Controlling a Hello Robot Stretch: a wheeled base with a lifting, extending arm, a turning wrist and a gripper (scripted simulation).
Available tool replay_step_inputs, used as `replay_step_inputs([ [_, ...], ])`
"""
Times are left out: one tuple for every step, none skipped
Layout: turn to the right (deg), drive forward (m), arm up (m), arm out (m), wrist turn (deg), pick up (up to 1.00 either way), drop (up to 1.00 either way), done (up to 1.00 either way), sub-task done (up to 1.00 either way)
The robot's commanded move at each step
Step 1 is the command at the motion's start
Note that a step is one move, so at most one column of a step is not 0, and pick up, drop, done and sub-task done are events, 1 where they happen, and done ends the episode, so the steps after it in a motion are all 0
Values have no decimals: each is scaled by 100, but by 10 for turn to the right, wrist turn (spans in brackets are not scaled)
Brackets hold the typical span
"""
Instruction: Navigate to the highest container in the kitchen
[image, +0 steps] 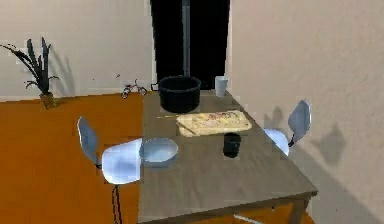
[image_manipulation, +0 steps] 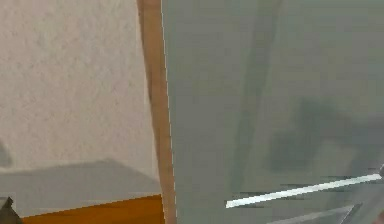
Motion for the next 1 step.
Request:
replay_step_inputs([
  [-90,0,0,0,0,0,0,0,0],
])
